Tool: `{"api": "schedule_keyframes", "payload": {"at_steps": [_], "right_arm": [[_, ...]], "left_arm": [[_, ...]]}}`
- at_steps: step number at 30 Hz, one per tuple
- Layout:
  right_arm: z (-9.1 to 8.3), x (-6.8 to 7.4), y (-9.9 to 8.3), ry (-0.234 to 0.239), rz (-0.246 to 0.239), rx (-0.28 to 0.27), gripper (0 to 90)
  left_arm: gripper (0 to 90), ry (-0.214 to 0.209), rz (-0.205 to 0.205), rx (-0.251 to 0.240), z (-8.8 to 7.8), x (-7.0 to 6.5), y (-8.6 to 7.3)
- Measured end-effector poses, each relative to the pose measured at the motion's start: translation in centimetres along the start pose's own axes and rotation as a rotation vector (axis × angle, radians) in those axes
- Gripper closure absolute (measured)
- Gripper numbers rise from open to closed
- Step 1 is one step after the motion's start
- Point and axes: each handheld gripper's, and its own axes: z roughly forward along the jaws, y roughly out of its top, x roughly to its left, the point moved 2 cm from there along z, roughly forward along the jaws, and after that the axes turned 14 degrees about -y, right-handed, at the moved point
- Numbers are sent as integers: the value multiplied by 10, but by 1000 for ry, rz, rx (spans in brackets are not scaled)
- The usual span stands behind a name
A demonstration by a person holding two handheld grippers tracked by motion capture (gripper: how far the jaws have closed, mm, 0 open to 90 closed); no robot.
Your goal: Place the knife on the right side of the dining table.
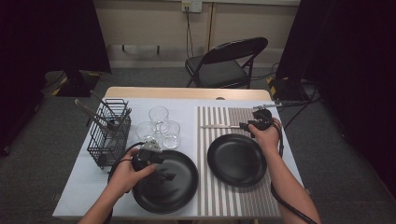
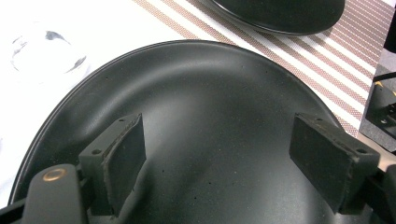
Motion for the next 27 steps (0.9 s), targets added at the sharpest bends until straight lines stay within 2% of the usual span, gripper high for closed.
{"api": "schedule_keyframes", "payload": {"at_steps": [8,11,16,20,24,27], "right_arm": [[-8,9,-2,24,-28,-15,443],[-10,12,-3,33,-40,-21,412],[-13,17,-4,53,-36,-26,372],[-16,21,-6,54,-40,-38,328],[-19,25,-8,52,-55,-46,317],[-21,27,-10,57,-58,-42,304]], "left_arm": [[181,16,-6,4,-1,3,-5],[181,1,-16,3,-1,2,-7],[181,13,-9,8,-3,1,-8],[181,3,-20,-11,-4,1,-9],[181,17,-21,0,-6,2,-11],[181,13,-27,-6,-6,1,-12]]}}
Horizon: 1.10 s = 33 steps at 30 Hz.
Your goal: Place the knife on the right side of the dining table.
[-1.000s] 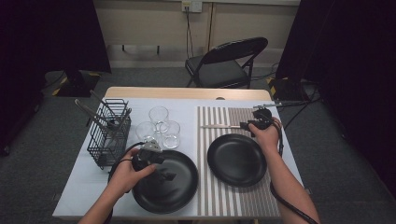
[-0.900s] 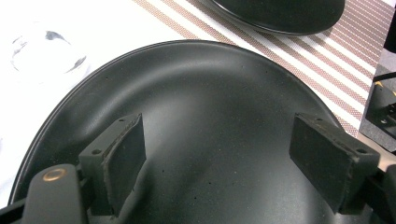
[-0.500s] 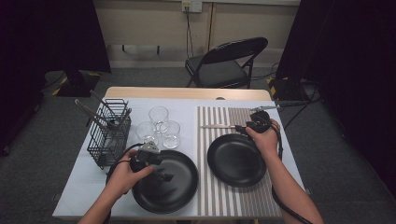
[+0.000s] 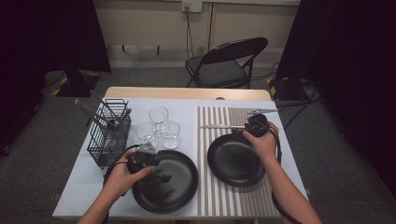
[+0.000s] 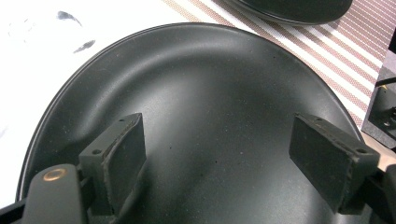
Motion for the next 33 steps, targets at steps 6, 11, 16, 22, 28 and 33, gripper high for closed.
{"api": "schedule_keyframes", "payload": {"at_steps": [6,11,16,22,28,33], "right_arm": [[-5,3,-3,12,-10,-5,271],[-8,5,-7,25,-15,7,243],[-12,9,-10,35,-12,12,222],[-15,13,-15,53,-25,-2,197],[-18,17,-19,78,-29,-3,180],[-20,18,-24,78,-38,-1,172]], "left_arm": [[181,7,-2,-2,-1,0,-1],[181,6,-5,-7,-2,0,-1],[181,6,-4,-13,-3,-1,-1],[182,6,2,-8,-4,-1,-1],[181,4,5,-9,-3,-1,1],[181,-3,3,-7,-2,-1,3]]}}
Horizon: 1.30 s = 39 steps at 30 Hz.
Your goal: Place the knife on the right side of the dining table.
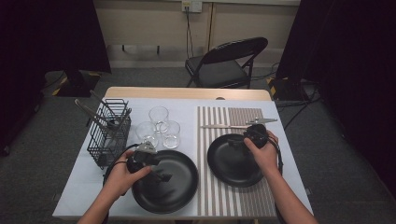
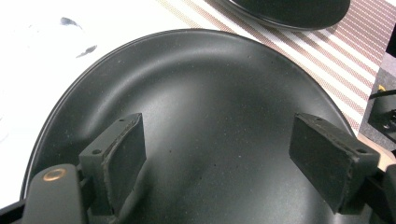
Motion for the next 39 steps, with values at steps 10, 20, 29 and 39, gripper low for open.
{"api": "schedule_keyframes", "payload": {"at_steps": [10,20,29,39], "right_arm": [[-5,3,-15,8,-3,7,169],[-10,13,-26,30,-22,11,172],[-12,21,-33,50,-28,1,183],[-14,25,-44,62,-56,1,184]], "left_arm": [[180,-8,7,-24,1,0,2],[172,-12,7,-25,-1,-2,3],[172,-7,7,-14,-1,-1,3],[172,6,5,-3,-1,0,4]]}}
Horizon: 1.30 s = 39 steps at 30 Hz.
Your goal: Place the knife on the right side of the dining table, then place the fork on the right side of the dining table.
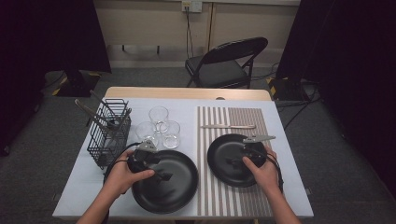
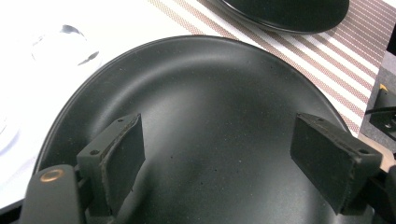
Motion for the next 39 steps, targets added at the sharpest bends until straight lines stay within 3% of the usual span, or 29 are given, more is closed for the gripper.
{"api": "schedule_keyframes", "payload": {"at_steps": [3,17,39], "right_arm": [[-2,0,-4,8,-15,10,183],[-11,-9,-6,9,26,-6,181],[-17,-12,-6,18,29,-14,181]], "left_arm": [[174,13,0,1,-1,0,0],[189,45,5,12,-20,-3,4],[210,66,7,0,-46,-6,14]]}}
